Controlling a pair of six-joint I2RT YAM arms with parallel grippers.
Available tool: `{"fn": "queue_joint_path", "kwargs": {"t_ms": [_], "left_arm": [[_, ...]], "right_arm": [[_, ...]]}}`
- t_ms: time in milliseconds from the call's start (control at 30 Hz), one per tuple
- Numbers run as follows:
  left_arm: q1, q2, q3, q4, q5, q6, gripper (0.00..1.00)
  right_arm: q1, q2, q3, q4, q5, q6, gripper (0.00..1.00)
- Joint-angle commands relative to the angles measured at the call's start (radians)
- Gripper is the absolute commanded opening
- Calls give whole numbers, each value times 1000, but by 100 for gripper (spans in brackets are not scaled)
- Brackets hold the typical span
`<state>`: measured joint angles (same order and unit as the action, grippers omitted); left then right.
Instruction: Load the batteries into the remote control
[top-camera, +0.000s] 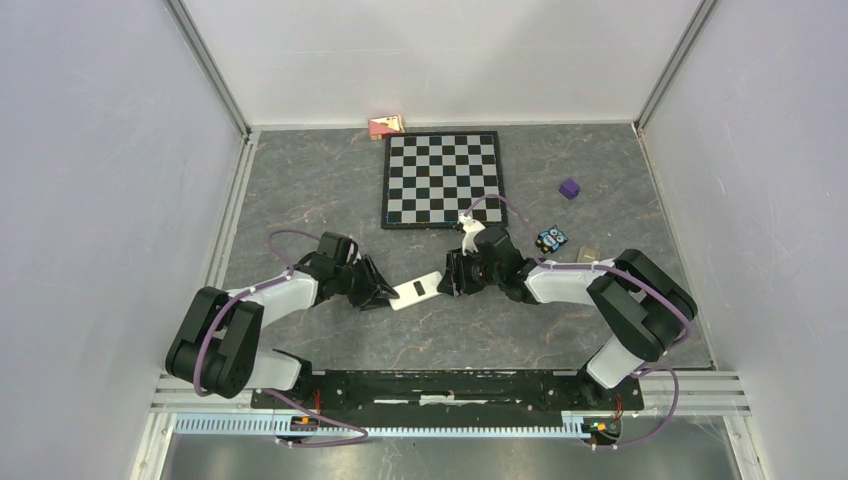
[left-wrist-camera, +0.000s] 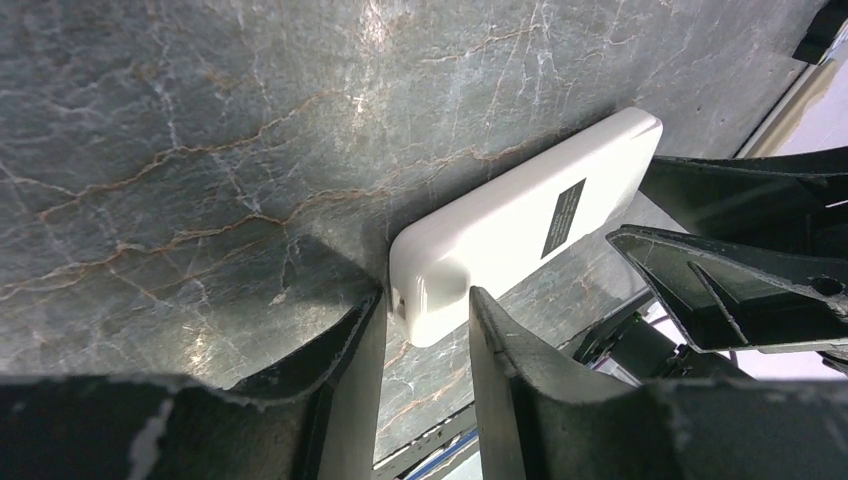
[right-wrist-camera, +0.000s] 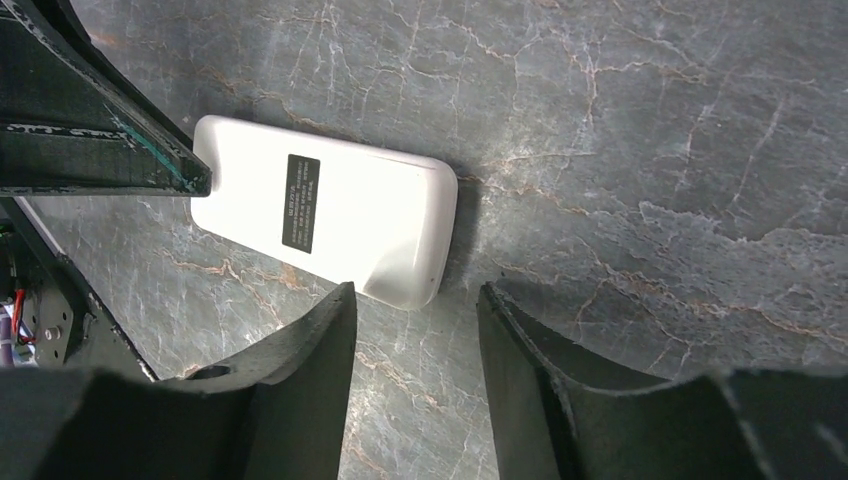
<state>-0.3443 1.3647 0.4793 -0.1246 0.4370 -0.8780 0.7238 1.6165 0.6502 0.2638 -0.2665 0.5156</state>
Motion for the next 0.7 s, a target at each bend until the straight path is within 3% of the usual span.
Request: {"fn": "queue_joint_path", "kwargs": {"t_ms": [0,233,467,533,667], "left_arm": [[1,7,21,-58,-83,78,44],[2,14,26,-58,-78,83,44],[2,19,30,-55,-69,85,44],[2,20,30,-56,-70,86,44],[4,14,28,-61,-78,88,44]], "right_arm": [[-4,11,13,-19,-11,-13,50],[-5,60,13,-12,14,13,35],[-3,65,-13,-49,57,16,33],[-4,41,-19,-53,58,16,37],[-5,-32,2,-78,61,-3,57]]}}
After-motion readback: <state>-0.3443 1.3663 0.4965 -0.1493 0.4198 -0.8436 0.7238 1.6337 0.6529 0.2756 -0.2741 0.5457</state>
